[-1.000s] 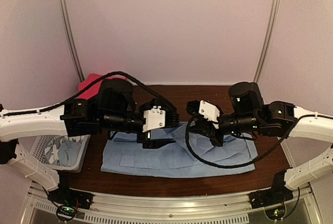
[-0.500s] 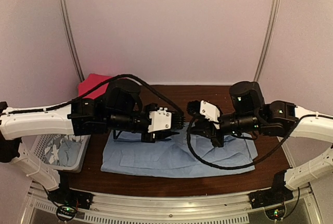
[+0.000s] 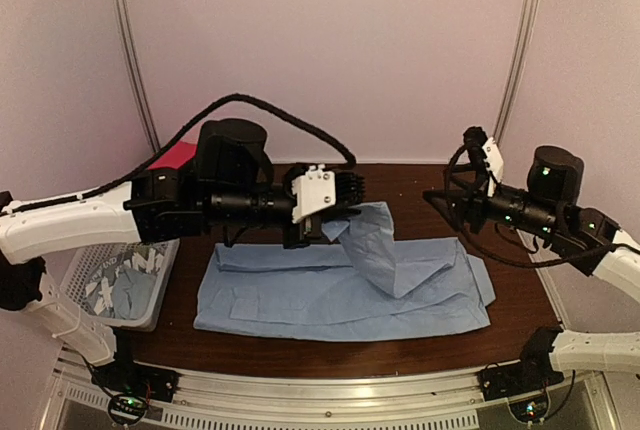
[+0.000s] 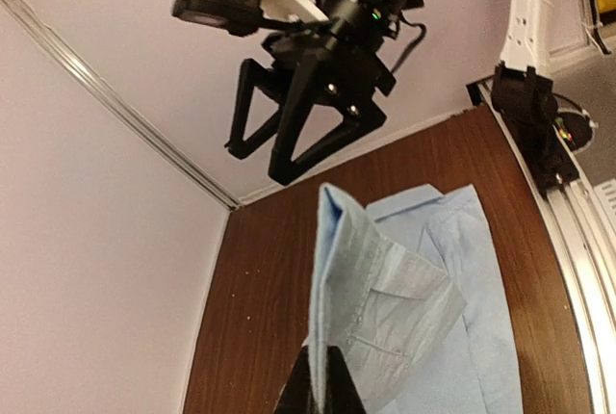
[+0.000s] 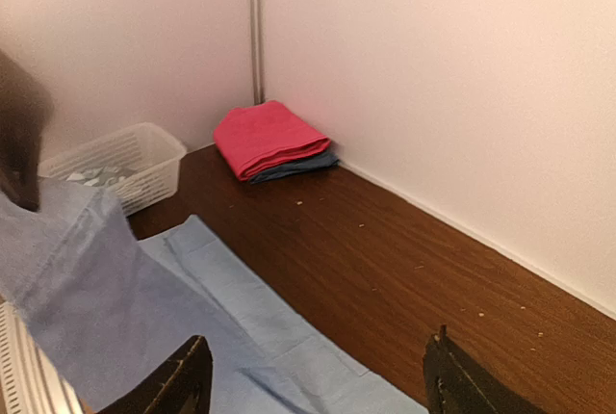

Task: Fold and stack the mixed laundry pile
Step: Smooth out the rectangle-folded shirt at the center of the board.

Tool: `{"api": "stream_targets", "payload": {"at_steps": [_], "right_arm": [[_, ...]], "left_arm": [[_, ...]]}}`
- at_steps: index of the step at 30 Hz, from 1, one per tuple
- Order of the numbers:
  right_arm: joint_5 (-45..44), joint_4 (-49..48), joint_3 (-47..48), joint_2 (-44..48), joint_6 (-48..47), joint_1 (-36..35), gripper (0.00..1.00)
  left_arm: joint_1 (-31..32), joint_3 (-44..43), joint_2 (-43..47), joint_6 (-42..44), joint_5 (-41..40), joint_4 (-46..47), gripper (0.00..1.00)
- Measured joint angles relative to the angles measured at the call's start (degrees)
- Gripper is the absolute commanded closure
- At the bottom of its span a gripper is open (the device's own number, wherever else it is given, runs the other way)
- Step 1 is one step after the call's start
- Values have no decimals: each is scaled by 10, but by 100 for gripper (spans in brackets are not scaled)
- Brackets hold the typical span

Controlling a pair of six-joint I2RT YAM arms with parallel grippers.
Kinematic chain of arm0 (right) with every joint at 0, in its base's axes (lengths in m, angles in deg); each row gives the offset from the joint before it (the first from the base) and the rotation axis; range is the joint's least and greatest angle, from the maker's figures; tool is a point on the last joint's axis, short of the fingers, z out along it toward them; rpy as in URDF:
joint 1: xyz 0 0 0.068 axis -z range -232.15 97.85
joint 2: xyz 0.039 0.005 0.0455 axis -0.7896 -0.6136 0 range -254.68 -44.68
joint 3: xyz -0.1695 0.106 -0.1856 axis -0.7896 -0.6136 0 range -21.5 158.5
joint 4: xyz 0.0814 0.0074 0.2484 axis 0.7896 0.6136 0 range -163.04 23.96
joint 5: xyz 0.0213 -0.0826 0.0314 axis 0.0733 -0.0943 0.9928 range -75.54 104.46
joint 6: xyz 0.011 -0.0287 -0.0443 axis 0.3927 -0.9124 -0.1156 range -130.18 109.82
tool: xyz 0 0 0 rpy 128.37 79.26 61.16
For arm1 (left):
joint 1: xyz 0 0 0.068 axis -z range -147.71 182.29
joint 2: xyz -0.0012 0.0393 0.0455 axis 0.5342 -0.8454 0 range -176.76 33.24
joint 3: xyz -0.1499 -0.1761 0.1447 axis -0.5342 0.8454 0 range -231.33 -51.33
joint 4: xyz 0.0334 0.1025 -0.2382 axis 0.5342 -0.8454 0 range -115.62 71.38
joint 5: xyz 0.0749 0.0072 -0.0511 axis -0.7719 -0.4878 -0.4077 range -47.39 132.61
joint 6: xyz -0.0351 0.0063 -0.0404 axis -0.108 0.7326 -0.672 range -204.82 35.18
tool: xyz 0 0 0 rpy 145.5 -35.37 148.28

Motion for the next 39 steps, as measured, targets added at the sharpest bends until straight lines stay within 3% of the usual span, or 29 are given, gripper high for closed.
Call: {"api": "stream_targets", "payload": {"at_steps": [4,11,13,17,21,31,39], "right_arm": [[-50,-21,-4,15,64,82,16],[-106,-4,-20,5,139,163,14],[-109,0,-22,5,149,178,14],[-114,7,-22,8,155,196,13],[-118,8,-22,10,158,219,12],[-96,8,-21,-19,153,245,13],[-21,7,-13,-80,136,248,24]], "left_arm": [[1,-103,-47,-59,-31,16,100],[-5,-414,-249,-165,-195,-34,100],[-11,-462,-286,-187,-229,-46,100],[-24,-471,-301,-204,-238,-72,100],[-19,-461,-293,-203,-185,-83,100],[94,-446,-264,-184,-59,-167,100],[156,-442,-267,-172,-36,-210,100]]}}
